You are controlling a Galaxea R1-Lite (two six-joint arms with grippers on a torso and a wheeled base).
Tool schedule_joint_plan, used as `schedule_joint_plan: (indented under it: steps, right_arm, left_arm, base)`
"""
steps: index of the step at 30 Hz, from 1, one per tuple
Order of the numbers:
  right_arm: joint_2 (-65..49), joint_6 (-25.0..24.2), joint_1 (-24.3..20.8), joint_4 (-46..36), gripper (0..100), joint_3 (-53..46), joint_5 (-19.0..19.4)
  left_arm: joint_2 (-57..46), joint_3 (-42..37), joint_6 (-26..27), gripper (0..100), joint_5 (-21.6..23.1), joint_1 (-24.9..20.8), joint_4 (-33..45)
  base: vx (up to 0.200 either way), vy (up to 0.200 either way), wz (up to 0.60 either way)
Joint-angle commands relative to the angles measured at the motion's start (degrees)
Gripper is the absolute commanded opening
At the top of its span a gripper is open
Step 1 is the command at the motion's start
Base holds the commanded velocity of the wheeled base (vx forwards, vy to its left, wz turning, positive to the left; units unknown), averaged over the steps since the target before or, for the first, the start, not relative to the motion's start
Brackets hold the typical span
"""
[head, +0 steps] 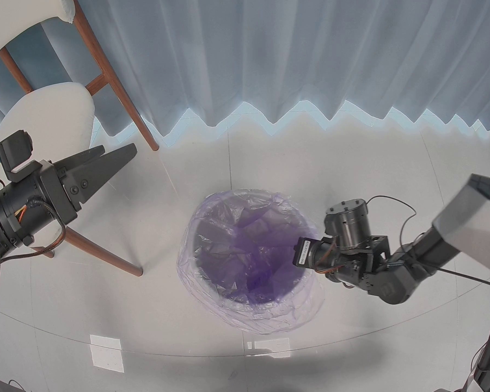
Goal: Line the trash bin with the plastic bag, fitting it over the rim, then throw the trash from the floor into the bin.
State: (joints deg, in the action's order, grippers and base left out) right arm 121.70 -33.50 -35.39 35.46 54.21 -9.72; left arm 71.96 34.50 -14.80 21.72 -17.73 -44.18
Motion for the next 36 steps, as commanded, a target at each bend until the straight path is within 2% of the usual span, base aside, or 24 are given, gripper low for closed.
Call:
schedule_joint_plan:
  steps: [1,3,5,10,15,19,24,28,36]
  right_arm:
    - [-20.8,-3.2,-0.3,0.7,0,-14.5,6.6]
    - [-25.3,-5.6,-0.3,0.1,0,-16.7,9.5]
    - [-29.3,-6.1,0.2,-0.6,0,-19.4,12.7]
    - [-33.6,-6.1,2.8,-0.9,0,-20.8,16.6]
    - [-35.4,-5.6,3.7,-4.3,0,-21.2,17.0]
    - [-37.5,-5.0,3.8,-6.5,0,-20.5,17.1]
    - [-39.4,-4.8,3.6,-6.9,0,-21.9,17.2]
    - [-39.5,-4.7,3.1,-6.8,0,-21.9,17.1]
    - [-39.1,-4.7,1.1,-6.6,0,-22.0,17.1]
  left_arm:
    - [-0.2,-0.6,-0.1,100,0.0,-3.0,0.0]
    - [-0.2,-0.5,-0.3,100,0.0,-3.0,0.1]
    - [-0.2,-0.5,-1.2,100,0.0,-2.9,0.1]
    - [-0.2,1.2,-6.4,100,-0.1,-2.8,0.1]
    - [-0.2,1.2,-11.4,100,0.0,-3.0,1.2]
    - [-0.2,1.0,-11.6,100,0.4,-3.0,5.3]
    - [0.3,0.4,-13.3,100,1.7,-7.1,9.8]
    - [0.4,-1.2,-13.2,100,1.8,-9.8,10.4]
    - [0.3,-2.9,-11.5,100,3.2,-10.0,10.4]
  base:
    - [0.000,0.000,0.00]
    - [0.000,0.000,0.00]
    - [0.000,0.000,0.00]
    - [0.000,0.000,0.00]
    - [0.000,0.000,0.00]
    - [0.000,0.000,0.00]
    - [0.000,0.000,0.00]
    - [0.000,0.000,0.00]
    - [0.000,0.000,0.00]
